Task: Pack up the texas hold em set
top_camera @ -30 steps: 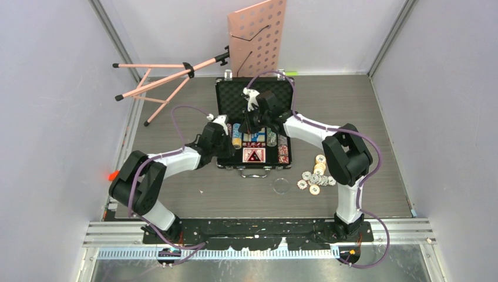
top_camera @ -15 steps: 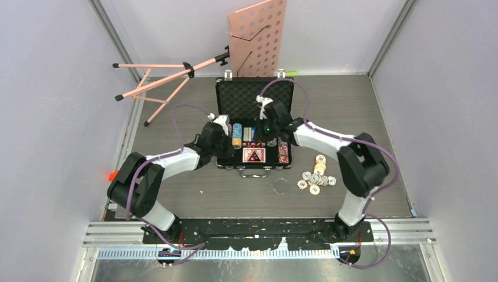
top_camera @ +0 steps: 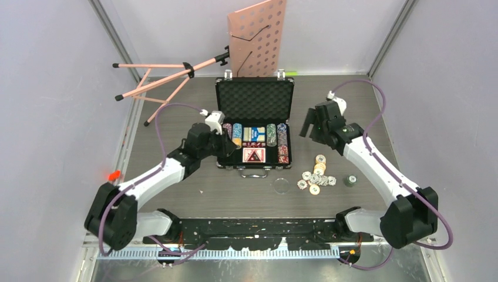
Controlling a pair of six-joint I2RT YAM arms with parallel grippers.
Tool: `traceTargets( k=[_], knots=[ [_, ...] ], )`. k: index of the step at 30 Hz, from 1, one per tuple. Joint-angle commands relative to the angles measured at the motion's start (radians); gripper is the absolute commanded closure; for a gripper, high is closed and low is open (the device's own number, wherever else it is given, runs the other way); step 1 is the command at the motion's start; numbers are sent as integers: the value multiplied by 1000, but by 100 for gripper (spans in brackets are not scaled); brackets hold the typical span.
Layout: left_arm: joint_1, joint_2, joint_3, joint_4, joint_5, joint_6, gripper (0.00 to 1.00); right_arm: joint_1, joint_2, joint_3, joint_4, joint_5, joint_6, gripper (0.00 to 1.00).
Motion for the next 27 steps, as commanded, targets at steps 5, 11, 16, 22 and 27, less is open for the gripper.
traceTargets(
  k=[5,11,16,22,27],
  knots=[
    [4,-246,-167,57,-3,24,32,-73,76,-1,-292,159,172,3],
    [4,-425,-316,165,-35,26,23,-83,122,3,-309,231,188,0],
    [4,-517,-368,203,-42,18,24,-99,167,-1,-306,165,190,1],
    [4,-509,-372,207,-22,3,26,-100,169,-73,-239,94,193,2],
    [4,-493,-369,211,-12,-2,26,-101,178,-140,-161,29,177,2]
  ],
)
